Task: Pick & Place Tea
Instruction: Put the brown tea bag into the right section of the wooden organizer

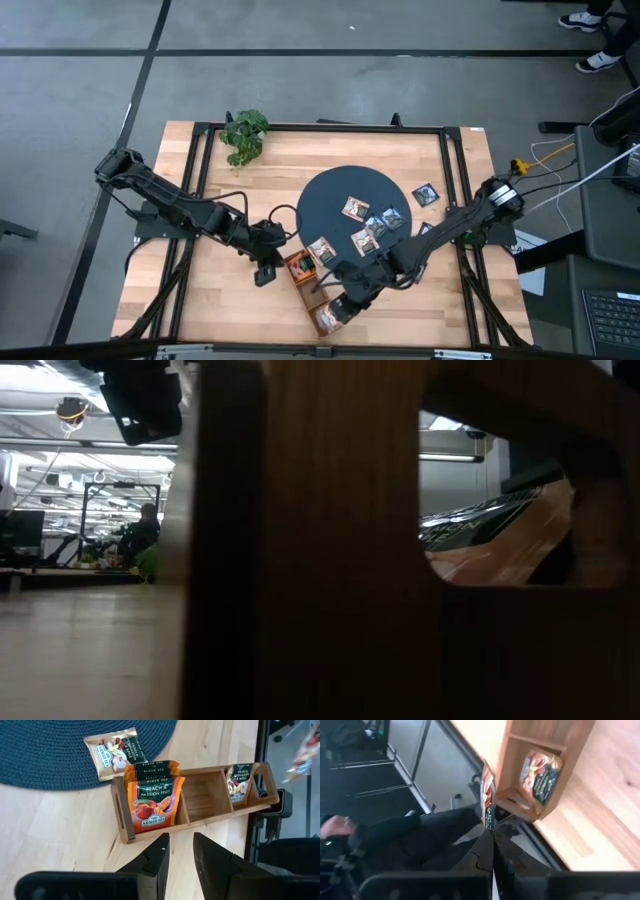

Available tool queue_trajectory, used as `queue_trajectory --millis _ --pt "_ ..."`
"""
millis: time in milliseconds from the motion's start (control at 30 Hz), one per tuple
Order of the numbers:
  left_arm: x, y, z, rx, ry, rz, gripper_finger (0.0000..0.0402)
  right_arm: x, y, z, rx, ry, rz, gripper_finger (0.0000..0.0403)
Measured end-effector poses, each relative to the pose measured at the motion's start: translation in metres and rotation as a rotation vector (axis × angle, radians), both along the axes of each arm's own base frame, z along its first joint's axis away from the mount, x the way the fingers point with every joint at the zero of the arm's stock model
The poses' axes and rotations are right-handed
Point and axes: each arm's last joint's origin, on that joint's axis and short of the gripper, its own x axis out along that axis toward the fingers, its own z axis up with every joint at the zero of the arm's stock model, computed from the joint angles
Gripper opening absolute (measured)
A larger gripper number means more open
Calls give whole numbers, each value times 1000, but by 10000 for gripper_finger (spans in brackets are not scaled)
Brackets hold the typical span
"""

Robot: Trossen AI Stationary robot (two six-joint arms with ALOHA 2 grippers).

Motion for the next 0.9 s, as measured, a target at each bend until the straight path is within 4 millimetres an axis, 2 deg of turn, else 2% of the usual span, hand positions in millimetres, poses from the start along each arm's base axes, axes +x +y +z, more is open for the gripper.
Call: queue_trajectory --millis 500,900 --pt "0 -1 0 -15 6 -13 83 13 7 -43 -58 85 -11 2" --pt "0 -1 0 -10 5 -21 83 14 6 -45 -64 90 -17 18"
